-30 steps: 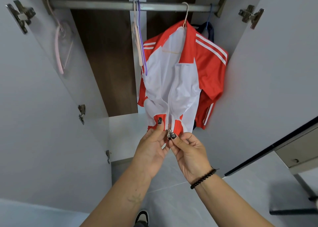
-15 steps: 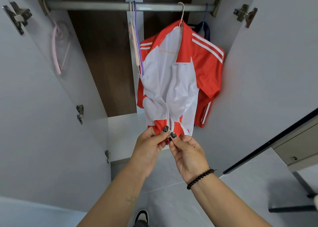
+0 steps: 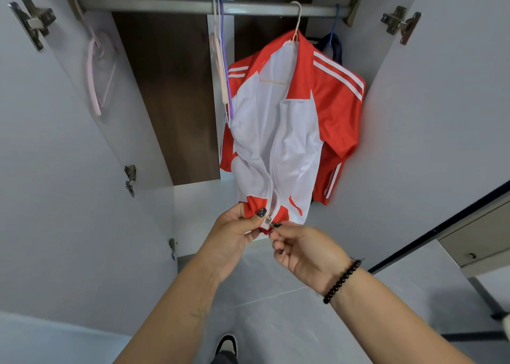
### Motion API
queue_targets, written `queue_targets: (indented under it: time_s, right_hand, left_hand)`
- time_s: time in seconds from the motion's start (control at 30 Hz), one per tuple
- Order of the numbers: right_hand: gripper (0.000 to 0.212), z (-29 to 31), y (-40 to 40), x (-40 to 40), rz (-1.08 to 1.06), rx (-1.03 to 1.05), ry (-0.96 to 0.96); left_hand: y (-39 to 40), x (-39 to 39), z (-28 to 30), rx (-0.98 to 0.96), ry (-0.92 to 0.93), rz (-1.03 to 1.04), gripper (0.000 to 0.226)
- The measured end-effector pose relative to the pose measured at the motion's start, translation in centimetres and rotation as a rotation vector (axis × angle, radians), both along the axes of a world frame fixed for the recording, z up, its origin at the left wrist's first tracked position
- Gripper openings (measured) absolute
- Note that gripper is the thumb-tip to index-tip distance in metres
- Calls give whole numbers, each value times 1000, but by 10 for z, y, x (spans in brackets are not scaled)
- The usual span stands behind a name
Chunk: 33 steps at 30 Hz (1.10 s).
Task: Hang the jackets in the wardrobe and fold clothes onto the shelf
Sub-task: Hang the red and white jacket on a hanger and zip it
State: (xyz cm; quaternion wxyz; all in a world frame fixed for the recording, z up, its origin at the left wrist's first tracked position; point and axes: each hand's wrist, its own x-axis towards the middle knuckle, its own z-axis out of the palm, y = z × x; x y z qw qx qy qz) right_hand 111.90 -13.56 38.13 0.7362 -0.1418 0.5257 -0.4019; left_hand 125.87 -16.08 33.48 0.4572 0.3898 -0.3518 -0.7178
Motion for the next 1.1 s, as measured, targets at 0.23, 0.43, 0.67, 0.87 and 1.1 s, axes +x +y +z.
queue_targets:
  time_s: [0.23, 0.43, 0.67, 0.87, 1.1]
  right_hand:
    - [21, 9, -19, -5, -81, 38, 68]
    - [14, 12, -43, -7, -129, 48, 53]
    - [19, 13, -77, 0, -135, 51, 54]
    - [17, 5, -106, 3, -90, 62, 134]
    - [20, -2, -113, 21, 45, 29, 181]
  left_hand:
    - [2, 0, -10, -7, -103, -28, 14]
    - [4, 4, -13, 40, -95, -21, 18]
    - [-3, 21, -24, 153, -127, 38, 14]
    - [-8, 39, -42, 263, -167, 188, 14]
    - [-24, 47, -52, 334, -523, 355, 30]
